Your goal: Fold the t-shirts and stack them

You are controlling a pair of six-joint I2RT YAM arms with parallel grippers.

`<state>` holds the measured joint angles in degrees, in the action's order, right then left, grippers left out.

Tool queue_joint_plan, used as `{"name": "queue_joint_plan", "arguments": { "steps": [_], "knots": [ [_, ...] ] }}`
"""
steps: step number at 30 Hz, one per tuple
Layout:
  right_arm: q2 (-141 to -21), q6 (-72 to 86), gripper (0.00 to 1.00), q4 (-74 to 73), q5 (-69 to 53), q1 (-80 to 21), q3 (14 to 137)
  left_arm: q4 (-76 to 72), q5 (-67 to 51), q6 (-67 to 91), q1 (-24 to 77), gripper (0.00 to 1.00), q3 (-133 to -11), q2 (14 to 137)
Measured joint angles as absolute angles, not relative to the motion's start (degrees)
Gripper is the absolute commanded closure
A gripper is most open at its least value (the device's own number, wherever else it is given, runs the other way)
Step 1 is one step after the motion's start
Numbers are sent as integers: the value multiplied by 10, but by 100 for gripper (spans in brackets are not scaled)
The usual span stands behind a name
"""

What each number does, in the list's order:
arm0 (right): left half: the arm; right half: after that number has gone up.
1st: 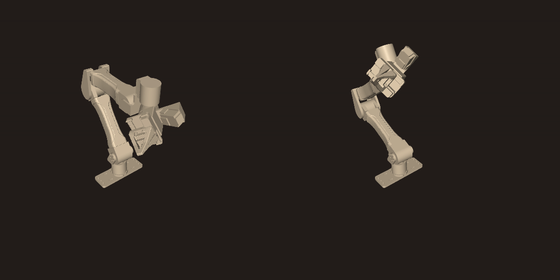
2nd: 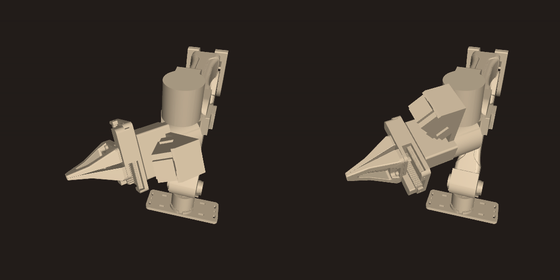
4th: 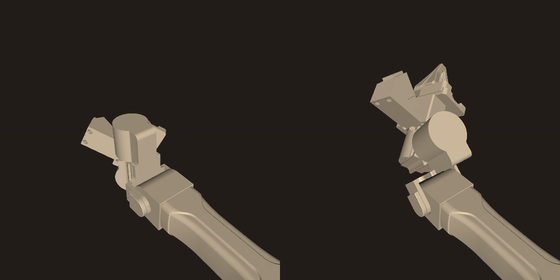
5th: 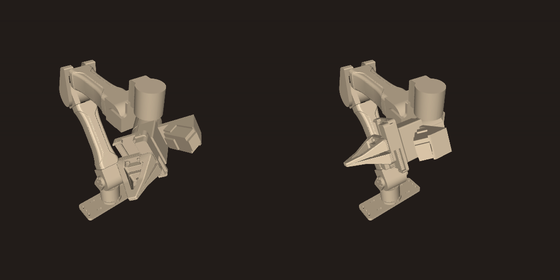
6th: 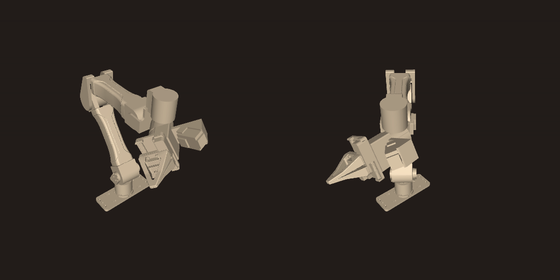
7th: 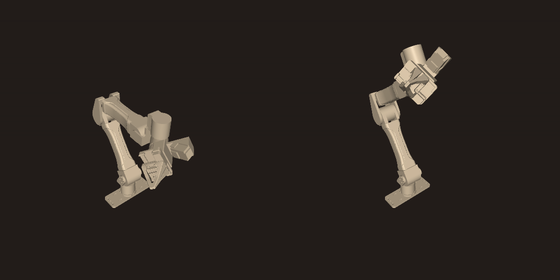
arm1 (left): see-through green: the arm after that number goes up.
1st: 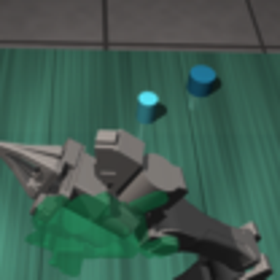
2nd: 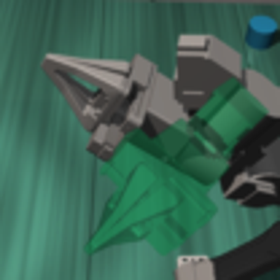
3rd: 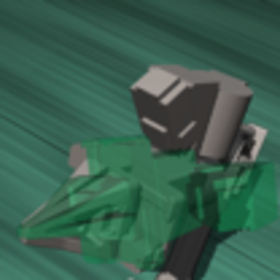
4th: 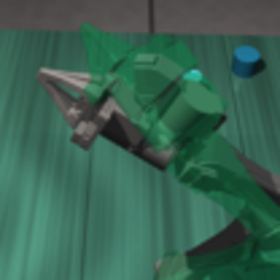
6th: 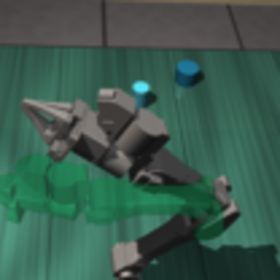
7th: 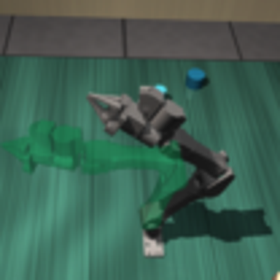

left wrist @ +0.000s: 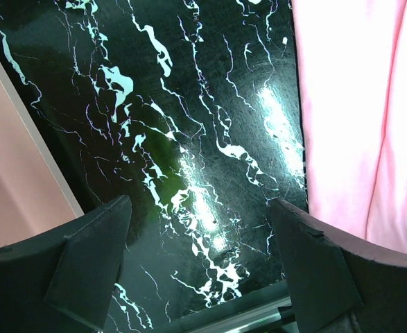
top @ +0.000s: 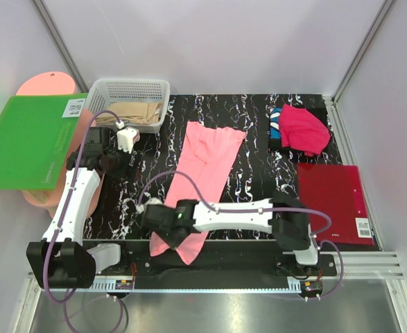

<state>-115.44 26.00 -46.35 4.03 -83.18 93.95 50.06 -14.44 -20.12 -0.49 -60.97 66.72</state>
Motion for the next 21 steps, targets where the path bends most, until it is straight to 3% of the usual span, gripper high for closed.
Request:
{"name": "queue_joint_plan", "arguments": {
  "steps": [9, 21],
  "knots": [
    [-1064, 253, 90, -448, 34, -685, 877, 501, -136, -209, -5, 14, -610, 667],
    [-1102, 179, 90, -442, 15, -551, 909, 501, -134, -210, -5, 14, -610, 670]
  ]
}}
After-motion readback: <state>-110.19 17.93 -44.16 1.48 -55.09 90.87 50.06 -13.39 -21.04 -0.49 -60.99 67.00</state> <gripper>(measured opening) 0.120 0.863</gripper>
